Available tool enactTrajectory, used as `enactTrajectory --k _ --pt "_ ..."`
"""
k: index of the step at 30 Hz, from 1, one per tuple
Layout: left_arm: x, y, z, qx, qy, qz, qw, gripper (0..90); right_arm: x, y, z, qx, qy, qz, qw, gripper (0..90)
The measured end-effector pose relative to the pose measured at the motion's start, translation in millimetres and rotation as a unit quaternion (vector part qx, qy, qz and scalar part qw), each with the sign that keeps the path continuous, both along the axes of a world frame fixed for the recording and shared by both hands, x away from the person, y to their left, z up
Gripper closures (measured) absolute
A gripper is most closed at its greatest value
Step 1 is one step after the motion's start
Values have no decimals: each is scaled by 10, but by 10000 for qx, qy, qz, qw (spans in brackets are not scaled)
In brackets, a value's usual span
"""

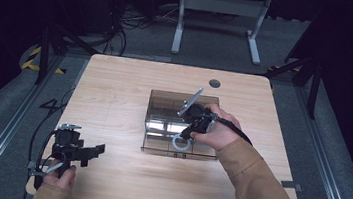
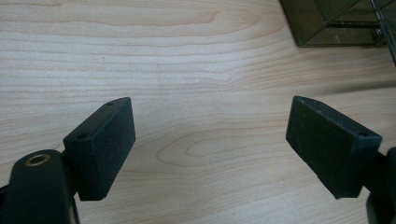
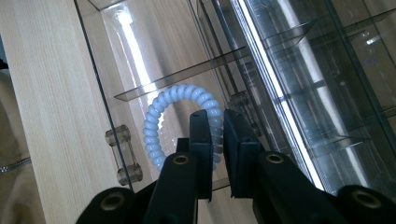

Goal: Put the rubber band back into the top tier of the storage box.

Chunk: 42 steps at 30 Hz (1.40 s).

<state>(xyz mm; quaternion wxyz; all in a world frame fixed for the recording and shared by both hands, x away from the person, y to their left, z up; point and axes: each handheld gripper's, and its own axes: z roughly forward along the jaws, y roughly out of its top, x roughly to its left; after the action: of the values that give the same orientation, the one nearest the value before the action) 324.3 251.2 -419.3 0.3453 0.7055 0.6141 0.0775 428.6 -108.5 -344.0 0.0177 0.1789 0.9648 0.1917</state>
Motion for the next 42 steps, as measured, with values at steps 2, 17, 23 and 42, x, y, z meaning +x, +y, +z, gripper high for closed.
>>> enactTrajectory --k 2,17,23,42 --pt "1 -1 1 -4 -2 2 10000 163 -1 3 -9 -16 20 -8 10000 824" --pt "12 -9 -1 5 -13 -23 10000 163 4 14 -77 -124 103 26 9999 824" --pt "11 -6 1 2 -20 -11 10000 163 -1 18 -102 -161 91 62 9998 820" --pt "19 -14 -1 -2 4 -19 10000 163 -73 -78 48 431 -114 142 9989 706"
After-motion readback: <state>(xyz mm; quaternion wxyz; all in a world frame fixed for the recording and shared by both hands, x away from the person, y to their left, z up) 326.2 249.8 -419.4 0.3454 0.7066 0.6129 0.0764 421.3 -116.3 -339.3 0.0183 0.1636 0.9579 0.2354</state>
